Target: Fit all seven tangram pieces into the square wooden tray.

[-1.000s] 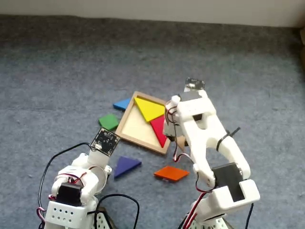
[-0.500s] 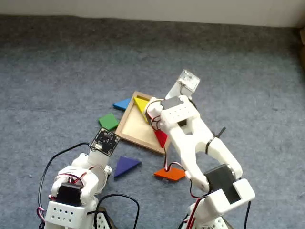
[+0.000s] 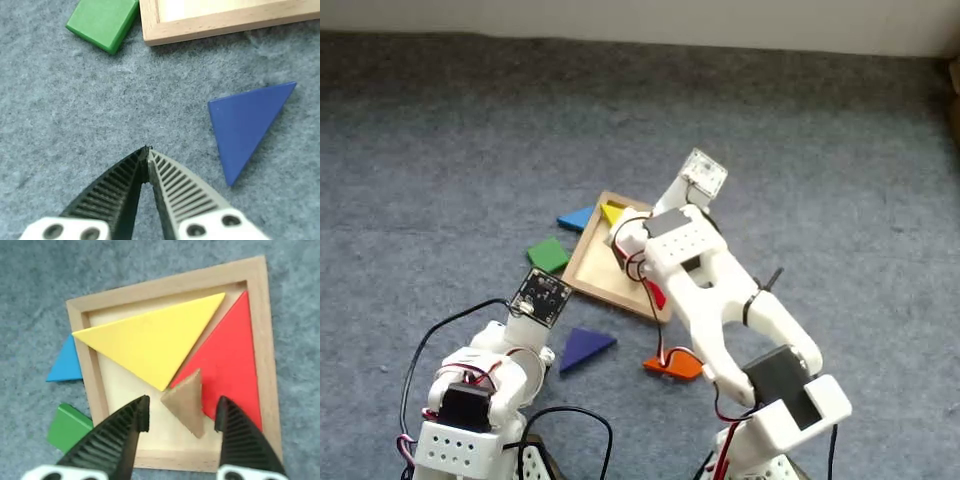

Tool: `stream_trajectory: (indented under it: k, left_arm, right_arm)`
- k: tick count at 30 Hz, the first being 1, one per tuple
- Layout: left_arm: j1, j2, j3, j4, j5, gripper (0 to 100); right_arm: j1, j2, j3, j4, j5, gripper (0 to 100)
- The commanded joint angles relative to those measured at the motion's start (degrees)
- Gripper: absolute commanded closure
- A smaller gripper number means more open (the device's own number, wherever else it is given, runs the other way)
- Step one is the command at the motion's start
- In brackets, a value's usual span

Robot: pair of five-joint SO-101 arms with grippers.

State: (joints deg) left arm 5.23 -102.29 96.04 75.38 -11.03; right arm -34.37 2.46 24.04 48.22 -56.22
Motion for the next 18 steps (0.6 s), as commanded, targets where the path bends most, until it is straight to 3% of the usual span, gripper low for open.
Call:
stream_trajectory:
  k: [1, 13, 18]
  left_arm:
    - [0.75, -1.63, 1.10, 0.26, -0.26, 99]
    - [0.75, -1.63, 1.10, 0.26, -0.26, 99]
    - [0.75, -1.63, 1.10, 0.26, -0.26, 99]
  right_arm:
    - [-1.10, -0.66, -0.48, -0.57, -0.09, 77.1]
    - [3.38, -1.01, -3.47, 7.34, 14.15, 78.3]
    - [6.29, -0.75, -7.78, 7.16, 26.11, 99.8]
